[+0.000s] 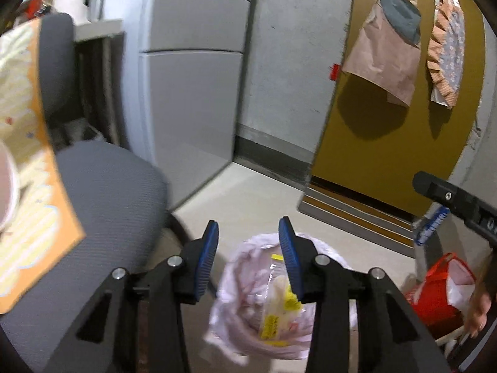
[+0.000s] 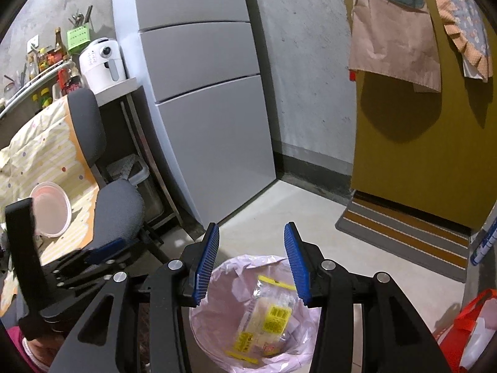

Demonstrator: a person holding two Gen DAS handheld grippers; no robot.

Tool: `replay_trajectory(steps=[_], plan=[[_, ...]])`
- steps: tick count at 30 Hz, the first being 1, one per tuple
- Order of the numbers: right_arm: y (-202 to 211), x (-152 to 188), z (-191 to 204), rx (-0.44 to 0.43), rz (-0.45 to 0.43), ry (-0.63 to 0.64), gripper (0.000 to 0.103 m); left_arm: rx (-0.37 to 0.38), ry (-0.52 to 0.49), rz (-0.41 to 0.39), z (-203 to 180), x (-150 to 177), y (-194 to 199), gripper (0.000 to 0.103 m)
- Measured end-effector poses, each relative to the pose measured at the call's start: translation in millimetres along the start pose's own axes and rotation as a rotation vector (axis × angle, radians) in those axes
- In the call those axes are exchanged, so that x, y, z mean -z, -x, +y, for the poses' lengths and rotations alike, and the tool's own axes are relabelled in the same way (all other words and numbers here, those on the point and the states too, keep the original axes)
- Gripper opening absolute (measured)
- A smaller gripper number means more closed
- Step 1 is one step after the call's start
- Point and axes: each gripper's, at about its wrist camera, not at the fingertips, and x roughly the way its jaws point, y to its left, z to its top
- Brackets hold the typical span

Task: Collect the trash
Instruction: 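Return both tools to the chair seat, then grasp the white tissue with the right gripper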

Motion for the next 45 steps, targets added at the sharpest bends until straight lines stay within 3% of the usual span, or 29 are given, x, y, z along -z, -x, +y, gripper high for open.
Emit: replay_trajectory(steps=[6,12,19,25,33,38,45], plan=[[-11.7,-1.6,17.2,-0.022,0.045,0.002,0.046,-0.137,0.041,-0.037,43.0,4.7,48.5,0.039],[-21.4,-1.4,70.0,-0.133,0.098,0.112,0.046,-0.278,0.108,-0.061,92.8,14.2,101.1,0.043],[-29.4,-2.4,164.0,-0.3,0.132,0.278,0.047,-0.422,0.235,-0.082,155.8,30.6,161.0,0.054],[-21.8,1.8,258.3,-0.453,0.11,0.443,0.062,-0.586,0.342,-0.097,209.9,52.0,215.2,0.07],[-11.6,12.7,376.5,-0.642,0.078,0.612,0.063,-0.808,0.498,-0.08,283.8,84.6,282.8,0.071],[-12.7,20.1,450.6,-0.74,0.083,0.713,0.059,-0.864,0.558,-0.069,315.3,94.9,298.9,0.071],[-30.6,46.2,519.3,-0.739,0.113,0.85,0.051,-0.863,0.599,-0.073,333.4,102.3,304.1,0.071]])
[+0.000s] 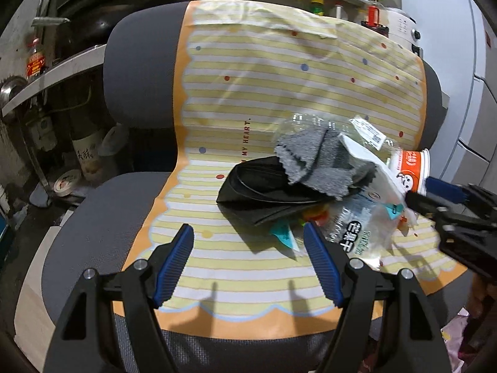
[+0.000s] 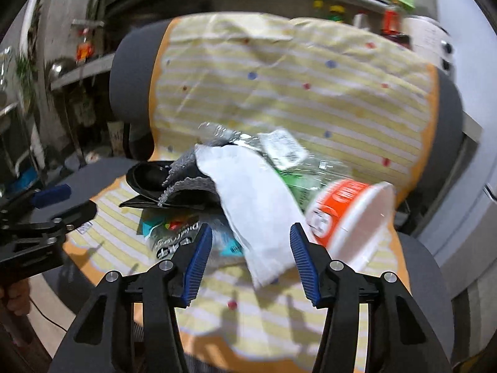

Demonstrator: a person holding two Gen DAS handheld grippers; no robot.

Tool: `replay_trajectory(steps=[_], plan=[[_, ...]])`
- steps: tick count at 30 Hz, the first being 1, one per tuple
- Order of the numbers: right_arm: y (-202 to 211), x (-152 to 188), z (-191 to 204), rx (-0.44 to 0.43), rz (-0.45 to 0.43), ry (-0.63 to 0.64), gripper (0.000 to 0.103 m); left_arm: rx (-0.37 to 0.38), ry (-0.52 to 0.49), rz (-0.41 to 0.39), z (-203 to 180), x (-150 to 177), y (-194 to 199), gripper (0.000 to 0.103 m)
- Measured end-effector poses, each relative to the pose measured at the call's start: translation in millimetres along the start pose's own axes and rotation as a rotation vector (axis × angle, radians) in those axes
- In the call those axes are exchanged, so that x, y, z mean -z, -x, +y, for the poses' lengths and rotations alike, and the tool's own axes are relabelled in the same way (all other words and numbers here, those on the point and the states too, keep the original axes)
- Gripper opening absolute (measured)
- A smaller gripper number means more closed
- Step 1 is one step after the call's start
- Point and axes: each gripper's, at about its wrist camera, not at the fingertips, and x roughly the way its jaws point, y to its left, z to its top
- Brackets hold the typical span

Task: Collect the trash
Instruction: 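Grasp the white tissue with the right gripper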

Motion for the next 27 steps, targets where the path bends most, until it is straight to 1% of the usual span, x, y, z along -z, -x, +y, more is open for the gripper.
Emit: replay_trajectory(steps=[2,4,5,6,7,8,11,13,15,16,19,22,25,27], plan=[[-17.2,-3.7,7.1,0.026,0.022,0.044,0.048,-0.003,0.01,0.005,4.9,0.7,-2.5,0.071],[-29.9,-6.4,10.1,0.054,0.036,0.069,0.042,-0.008,0.016,0.008,9.6,1.1,-3.8,0.071],[-34.6,-7.7,10.7,0.07,0.036,0.08,0.036,-0.008,0.019,0.008,11.6,1.8,-3.6,0.071],[-34.6,-9.1,9.4,0.078,0.028,0.083,0.02,-0.003,0.022,0.006,13.8,2.5,-2.6,0.071],[-32.3,-10.7,6.5,0.079,0.019,0.075,0.009,0.001,0.023,0.005,15.0,2.8,-1.8,0.071],[-22.8,-12.7,-2.4,0.053,-0.008,0.029,0.002,0.004,0.023,0.004,16.2,3.0,-0.9,0.071],[13.7,-15.8,-34.9,-0.045,-0.087,-0.151,0.001,0.019,0.013,-0.016,15.7,1.9,3.4,0.071],[37.7,-13.5,-54.3,-0.061,-0.122,-0.24,0.001,0.036,-0.005,-0.032,10.1,0.1,5.8,0.071],[58.5,-5.5,-74.7,-0.07,-0.12,-0.328,0.001,0.056,-0.026,-0.043,2.6,-2.4,6.8,0.071],[68.9,1.8,-84.4,-0.057,-0.11,-0.363,0.001,0.072,-0.04,-0.048,-3.9,-3.9,7.1,0.071],[88.5,22.2,-97.5,-0.007,-0.095,-0.401,0.001,0.114,-0.079,-0.054,-22.3,-8.2,4.7,0.072],[110.3,41.1,-103.5,0.052,-0.121,-0.419,0.001,0.143,-0.119,-0.043,-40.0,-14.6,-3.6,0.074],[127.3,54.8,-111.5,0.06,-0.149,-0.458,0.001,0.158,-0.124,-0.025,-51.0,-24.5,-15.9,0.074],[126.7,59.1,-117.2,0.076,-0.14,-0.465,0.001,0.158,-0.123,-0.022,-55.3,-29.4,-22.0,0.074]])
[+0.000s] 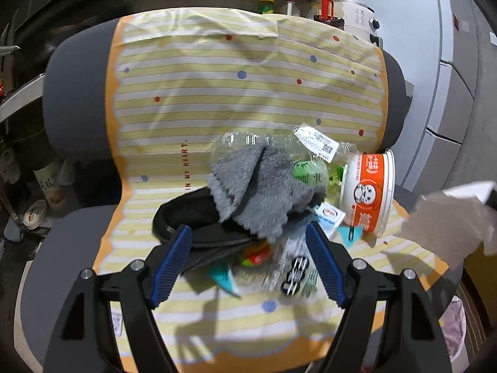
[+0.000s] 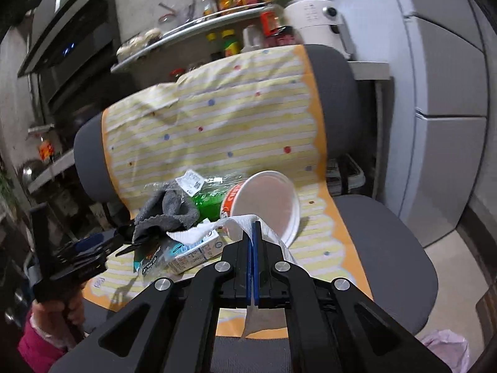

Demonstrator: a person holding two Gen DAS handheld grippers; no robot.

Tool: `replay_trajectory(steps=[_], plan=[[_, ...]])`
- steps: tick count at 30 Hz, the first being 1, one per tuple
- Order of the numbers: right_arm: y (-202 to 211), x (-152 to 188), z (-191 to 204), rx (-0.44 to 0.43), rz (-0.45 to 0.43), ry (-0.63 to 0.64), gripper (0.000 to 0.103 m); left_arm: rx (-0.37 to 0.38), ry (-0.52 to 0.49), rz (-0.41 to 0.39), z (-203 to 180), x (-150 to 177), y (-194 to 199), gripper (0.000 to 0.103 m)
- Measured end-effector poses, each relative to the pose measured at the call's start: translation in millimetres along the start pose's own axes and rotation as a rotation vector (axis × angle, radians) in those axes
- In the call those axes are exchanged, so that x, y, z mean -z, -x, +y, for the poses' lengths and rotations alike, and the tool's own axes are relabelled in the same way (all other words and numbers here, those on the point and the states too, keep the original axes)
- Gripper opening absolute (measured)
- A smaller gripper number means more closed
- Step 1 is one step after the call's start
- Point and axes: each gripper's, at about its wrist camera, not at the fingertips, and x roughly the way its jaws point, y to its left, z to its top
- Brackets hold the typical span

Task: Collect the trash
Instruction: 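Grasp the white tissue with the right gripper, then grasp the grey sponge with the left gripper while the right holds the tissue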

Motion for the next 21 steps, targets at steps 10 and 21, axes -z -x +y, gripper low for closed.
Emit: replay_trajectory(steps=[10,21], plan=[[-20.1,20.1,-22.9,-0.011,0.103,-0.064,0.001,0.072,-0.011,0.139,-12.8,-26.6,-69.8,0.078],[-19.2,25.5,-26.2,-0.019,0.104,-0.06,0.001,0.097,0.021,0.145,-7.0,-37.7,-81.2,0.009]])
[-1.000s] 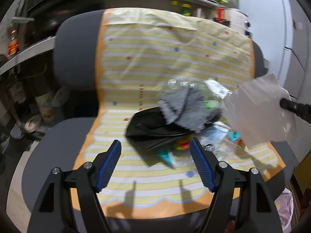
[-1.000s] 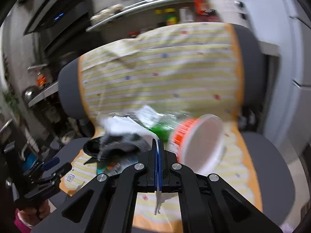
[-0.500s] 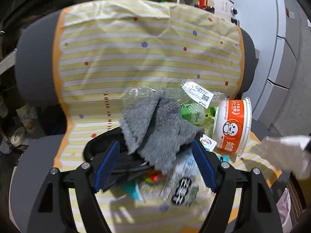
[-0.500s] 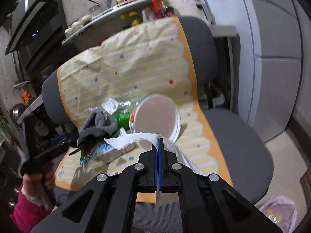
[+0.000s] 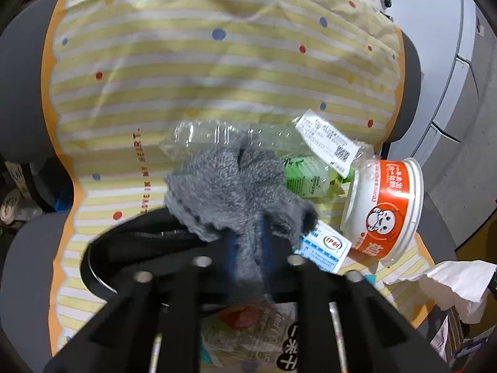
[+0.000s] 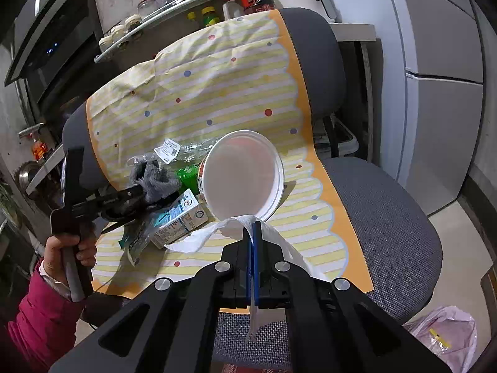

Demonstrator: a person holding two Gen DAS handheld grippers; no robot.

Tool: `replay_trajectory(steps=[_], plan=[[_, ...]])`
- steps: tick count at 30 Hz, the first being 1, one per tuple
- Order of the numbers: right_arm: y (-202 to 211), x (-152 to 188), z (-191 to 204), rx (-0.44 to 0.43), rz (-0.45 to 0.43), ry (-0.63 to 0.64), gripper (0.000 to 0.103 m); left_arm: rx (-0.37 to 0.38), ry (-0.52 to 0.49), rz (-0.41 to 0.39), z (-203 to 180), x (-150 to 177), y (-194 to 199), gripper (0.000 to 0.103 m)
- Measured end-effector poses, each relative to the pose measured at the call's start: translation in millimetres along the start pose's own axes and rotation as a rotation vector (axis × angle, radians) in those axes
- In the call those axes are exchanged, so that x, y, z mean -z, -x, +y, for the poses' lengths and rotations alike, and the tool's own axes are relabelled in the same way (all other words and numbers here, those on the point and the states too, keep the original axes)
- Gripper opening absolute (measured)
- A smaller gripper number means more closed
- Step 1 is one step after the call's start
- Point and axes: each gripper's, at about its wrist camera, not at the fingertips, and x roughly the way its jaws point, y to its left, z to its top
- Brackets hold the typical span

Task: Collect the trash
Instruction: 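Grasp the grey sponge with the left gripper while the right holds the tissue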

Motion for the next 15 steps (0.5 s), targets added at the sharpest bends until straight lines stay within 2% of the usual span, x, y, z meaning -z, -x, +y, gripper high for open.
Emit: replay_trajectory(steps=[3,7,15], plan=[[6.8,0.9,0.9,0.0,-0.023,0.01,0.001,0.0,-0.024,-0.082,-7.6,-4.3,21.1,0.007],[18.9,-0.5,-1.2,-0.002,-0.06,0.007,0.001,0.054,-0.023,-0.206,-15.5,-11.5,66.0,0.007],[57.0,-6.0,-5.3,0.004,-0.169,0.003,0.001,0.159,-0.094,-0.383,-49.2,-12.6,151.8,0.007]])
